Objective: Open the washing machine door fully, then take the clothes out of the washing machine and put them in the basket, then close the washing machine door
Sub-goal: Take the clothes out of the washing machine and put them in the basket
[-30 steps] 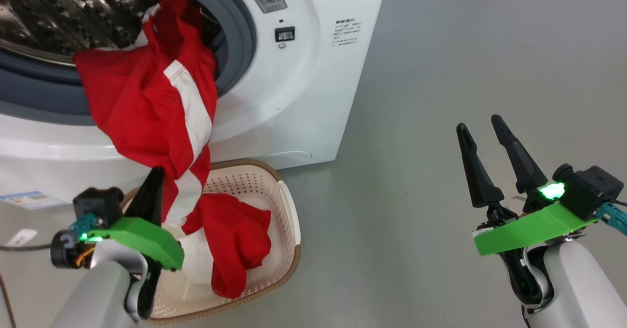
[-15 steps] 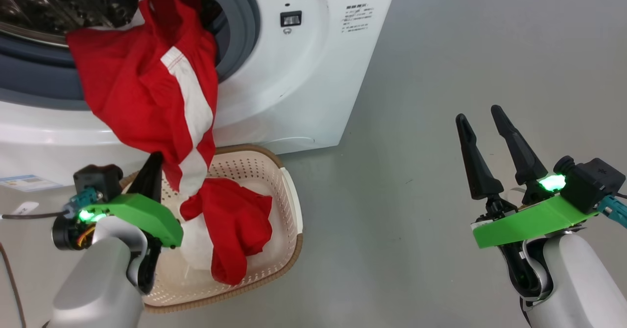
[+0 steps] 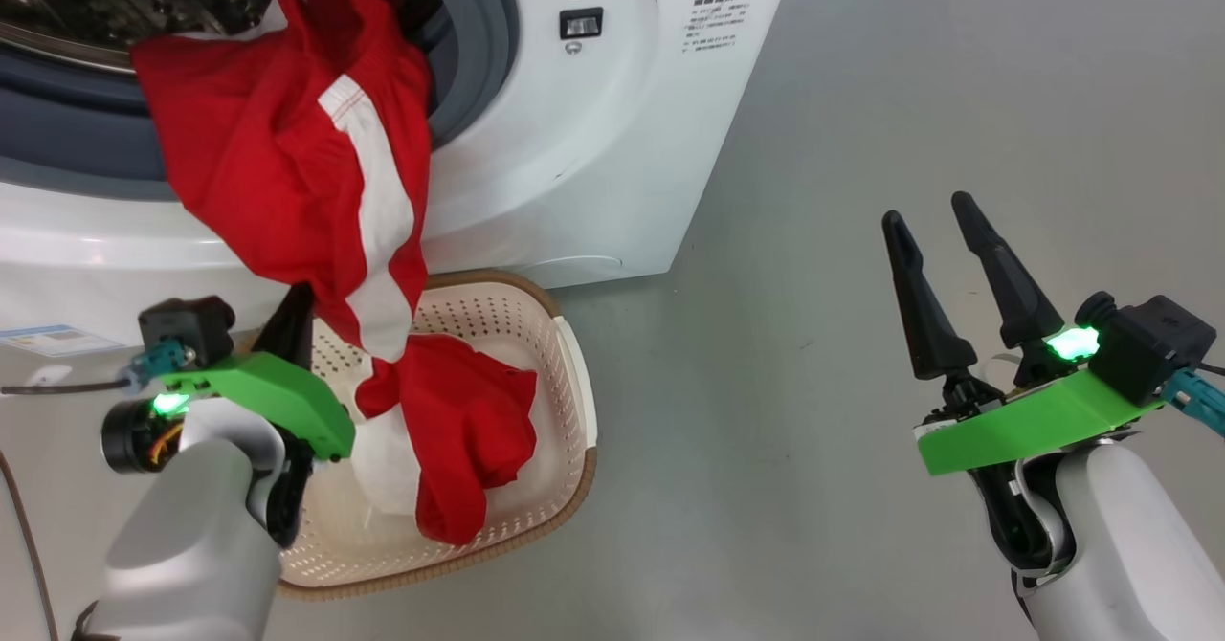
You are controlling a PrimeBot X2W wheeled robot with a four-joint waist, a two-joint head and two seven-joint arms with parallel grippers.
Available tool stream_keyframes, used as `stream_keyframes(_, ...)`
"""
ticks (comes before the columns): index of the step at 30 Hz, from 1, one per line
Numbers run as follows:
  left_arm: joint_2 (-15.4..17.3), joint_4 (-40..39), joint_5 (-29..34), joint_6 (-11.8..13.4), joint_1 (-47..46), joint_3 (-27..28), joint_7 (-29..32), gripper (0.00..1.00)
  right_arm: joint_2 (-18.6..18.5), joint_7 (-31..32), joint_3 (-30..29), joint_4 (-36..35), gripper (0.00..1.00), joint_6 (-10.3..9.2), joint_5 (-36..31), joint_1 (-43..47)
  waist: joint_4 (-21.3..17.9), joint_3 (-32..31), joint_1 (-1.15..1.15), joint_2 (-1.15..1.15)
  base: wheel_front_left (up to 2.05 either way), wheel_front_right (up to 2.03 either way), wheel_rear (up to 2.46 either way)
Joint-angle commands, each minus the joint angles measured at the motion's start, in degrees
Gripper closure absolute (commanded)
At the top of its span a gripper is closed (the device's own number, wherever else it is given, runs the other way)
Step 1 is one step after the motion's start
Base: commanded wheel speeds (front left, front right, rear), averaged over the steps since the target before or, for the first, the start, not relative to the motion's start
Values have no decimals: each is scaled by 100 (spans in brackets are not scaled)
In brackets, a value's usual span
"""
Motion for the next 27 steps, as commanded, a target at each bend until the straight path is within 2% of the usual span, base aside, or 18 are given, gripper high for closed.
stream_keyframes(1,161,-16,5,-31,-176,152,-54,100,-35,-27,147,-123,0,9,5,-42,-6,17,0,0,0,0,0)
stream_keyframes(4,149,106,0,-62,-256,169,-54,100,-32,-27,168,-122,0,9,8,-62,-21,51,0,0,0,0,0)
stream_keyframes(5,142,125,7,-69,-274,173,-54,93,-31,-27,172,-123,0,9,8,-66,-25,57,0,0,0,0,0)
stream_keyframes(6,138,133,26,-78,-286,196,-54,6,-33,-27,177,-124,0,9,10,-64,-32,64,0,0,0,0,0)
stream_keyframes(7,141,131,38,-82,-286,210,-54,0,-36,-27,176,-124,0,9,12,-62,-35,69,0,0,0,0,0)
stream_keyframes(19,216,-343,267,-104,-29,393,-54,0,-17,-27,105,-130,0,9,20,-50,8,65,0,0,0,0,0)
stream_keyframes(27,304,-1094,529,-65,414,644,-54,0,-12,-27,64,-161,0,9,18,-18,35,27,0,0,0,0,0)
